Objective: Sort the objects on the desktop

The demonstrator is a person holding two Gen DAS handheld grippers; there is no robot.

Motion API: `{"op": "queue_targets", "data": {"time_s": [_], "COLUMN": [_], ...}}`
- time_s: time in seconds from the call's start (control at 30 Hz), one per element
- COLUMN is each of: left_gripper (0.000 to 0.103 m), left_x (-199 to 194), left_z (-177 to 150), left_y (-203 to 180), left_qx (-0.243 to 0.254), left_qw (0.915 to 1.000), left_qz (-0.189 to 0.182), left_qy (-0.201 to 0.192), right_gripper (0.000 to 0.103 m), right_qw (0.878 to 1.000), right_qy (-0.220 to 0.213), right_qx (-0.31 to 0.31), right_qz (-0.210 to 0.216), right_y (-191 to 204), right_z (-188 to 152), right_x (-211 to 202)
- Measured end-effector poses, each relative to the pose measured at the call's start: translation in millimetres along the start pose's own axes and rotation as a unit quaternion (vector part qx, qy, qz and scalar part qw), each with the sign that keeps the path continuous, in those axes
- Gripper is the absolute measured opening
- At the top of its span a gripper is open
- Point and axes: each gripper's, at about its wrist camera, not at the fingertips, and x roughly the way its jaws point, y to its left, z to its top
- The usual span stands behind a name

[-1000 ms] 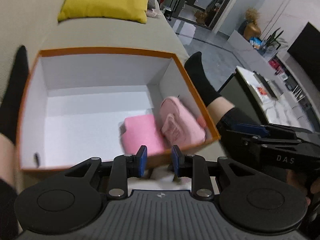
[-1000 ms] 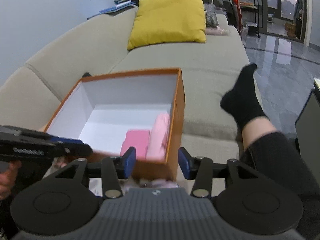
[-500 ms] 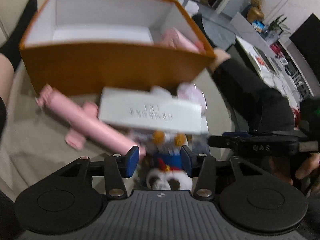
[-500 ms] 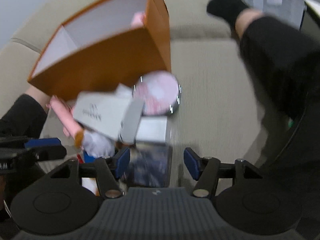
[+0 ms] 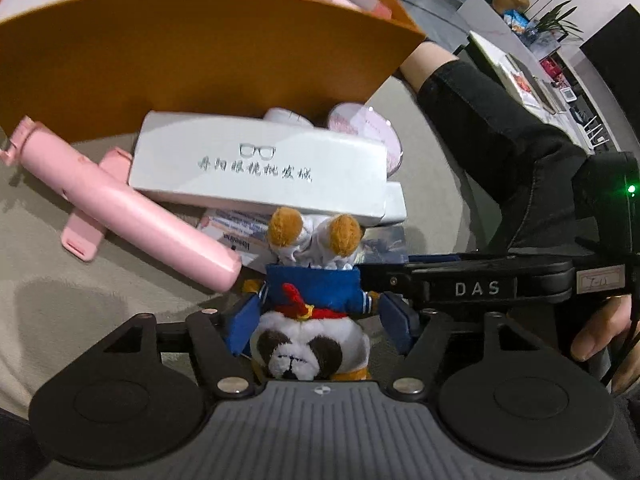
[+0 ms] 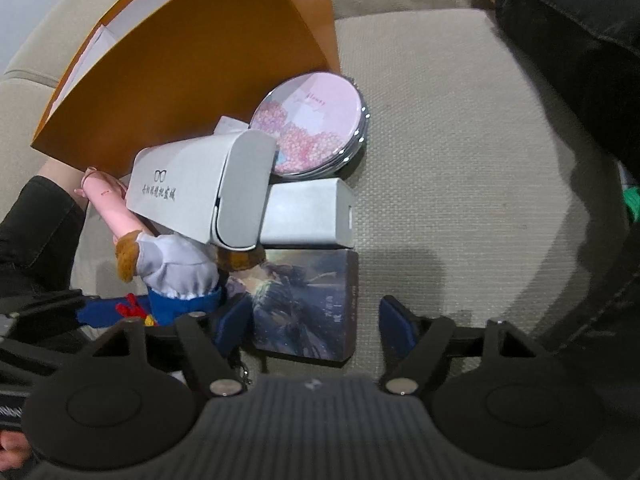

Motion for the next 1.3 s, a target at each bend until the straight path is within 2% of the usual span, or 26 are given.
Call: {"op": "queue_targets", "data": {"time_s": [0.17,0.2,0.23,0.3,0.33,0.4,0.43,0.5,0.53,0.6,0.7,0.8,0.9,1.17,1.3], "left_gripper": [0.082,0.08,0.078,0.071,0.06,0.05,0.04,0.031,0.025,0.024,0.023,0.023,0.023,0.026,0.032], "left_x": [11,10,8,0,-5,-16,-22,-36,-43,-53,-62,-67,-74,-91,-88], "left_z": [-4,-5,-7,-10,-11,-13,-14,-19,-21,-26,-33,-41,-47,-47,-49], "left_y": [8,9,8,7,8,13,17,26,29,38,56,66,64,50,38], "left_qx": [-0.02,-0.022,-0.021,-0.016,-0.016,-0.025,-0.029,-0.037,-0.039,-0.042,-0.067,-0.088,-0.09,-0.056,-0.018], "left_qw": [0.9997,0.9996,0.9997,0.9999,0.9999,0.9995,0.9992,0.9985,0.9975,0.9935,0.9898,0.9894,0.9906,0.9905,0.9899], "left_qz": [-0.007,-0.008,-0.009,0.0,0.003,0.013,0.018,0.026,0.045,0.093,0.114,0.102,0.083,0.079,0.088], "left_qy": [0.012,0.012,0.01,0.001,-0.004,-0.012,-0.018,-0.03,-0.036,-0.051,-0.052,-0.052,-0.061,-0.097,-0.109], "right_gripper": [0.08,0.078,0.07,0.066,0.063,0.055,0.05,0.045,0.042,0.037,0.031,0.031,0.032,0.031,0.027], "right_qw": [1.0,1.0,1.0,1.0,1.0,1.0,1.0,1.0,1.0,0.999,0.997,0.995,0.993,0.989,0.991], "right_qy": [0.003,0.0,-0.003,-0.007,-0.01,-0.01,-0.008,-0.012,-0.019,-0.032,-0.038,-0.032,-0.03,-0.043,-0.043], "right_qx": [-0.008,-0.013,-0.016,-0.019,-0.021,-0.01,-0.003,-0.004,-0.014,-0.033,-0.058,-0.081,-0.099,-0.122,-0.09], "right_qz": [-0.005,-0.006,-0.001,-0.003,-0.005,0.004,0.011,0.016,0.013,0.012,0.03,0.05,0.048,0.069,0.091], "right_y": [7,9,11,15,17,18,18,23,27,36,46,56,59,68,63], "right_z": [4,4,3,1,0,-2,-3,-5,-7,-10,-15,-17,-21,-16,-4], "right_x": [7,6,5,2,1,-2,-3,-8,-12,-21,-32,-28,-36,-41,-44]}}
